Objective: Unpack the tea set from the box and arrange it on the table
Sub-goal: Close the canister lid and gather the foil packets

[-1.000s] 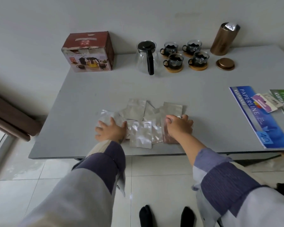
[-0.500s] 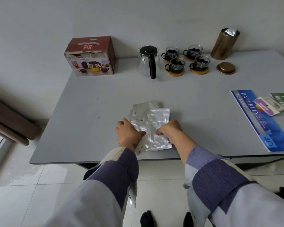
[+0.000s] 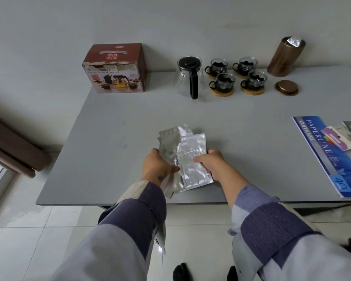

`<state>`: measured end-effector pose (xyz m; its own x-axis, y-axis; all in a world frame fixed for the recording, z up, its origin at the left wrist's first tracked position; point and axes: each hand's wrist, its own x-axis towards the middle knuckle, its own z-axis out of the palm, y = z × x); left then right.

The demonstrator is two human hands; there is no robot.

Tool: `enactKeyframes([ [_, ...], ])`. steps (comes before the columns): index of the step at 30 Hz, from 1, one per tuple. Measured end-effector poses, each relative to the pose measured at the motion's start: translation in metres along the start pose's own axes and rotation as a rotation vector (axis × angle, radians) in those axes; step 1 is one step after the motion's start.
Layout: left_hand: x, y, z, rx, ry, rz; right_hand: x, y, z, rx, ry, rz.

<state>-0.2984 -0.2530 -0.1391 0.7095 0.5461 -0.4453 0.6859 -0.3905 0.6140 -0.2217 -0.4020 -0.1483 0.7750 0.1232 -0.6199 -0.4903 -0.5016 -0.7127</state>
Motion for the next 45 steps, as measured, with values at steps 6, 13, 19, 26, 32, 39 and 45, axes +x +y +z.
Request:
enactKeyframes([
  [6, -0.003, 0.002, -0.004, -0.063, -0.071, 0.060, 0.000, -0.003, 0.008, -0.018, -0.014, -0.027],
  [13, -0.018, 0.043, 0.005, -0.141, -0.157, 0.190, -0.015, 0.002, -0.037, 0.141, 0.082, -0.060],
  [19, -0.055, 0.121, 0.055, -0.157, -0.285, 0.297, -0.045, 0.026, -0.130, 0.313, 0.256, -0.028],
  [26, -0.117, 0.220, 0.171, -0.042, -0.487, 0.484, -0.080, 0.099, -0.272, 0.546, 0.471, 0.039],
  [32, -0.192, 0.283, 0.298, 0.054, -0.617, 0.608, -0.110, 0.197, -0.400, 0.655, 0.605, 0.104],
  [39, -0.269, 0.328, 0.445, 0.104, -0.769, 0.626, -0.149, 0.297, -0.518, 0.674, 0.737, 0.164],
  [45, -0.306, 0.325, 0.548, 0.178, -0.828, 0.595, -0.158, 0.374, -0.578, 0.679, 0.735, 0.308],
])
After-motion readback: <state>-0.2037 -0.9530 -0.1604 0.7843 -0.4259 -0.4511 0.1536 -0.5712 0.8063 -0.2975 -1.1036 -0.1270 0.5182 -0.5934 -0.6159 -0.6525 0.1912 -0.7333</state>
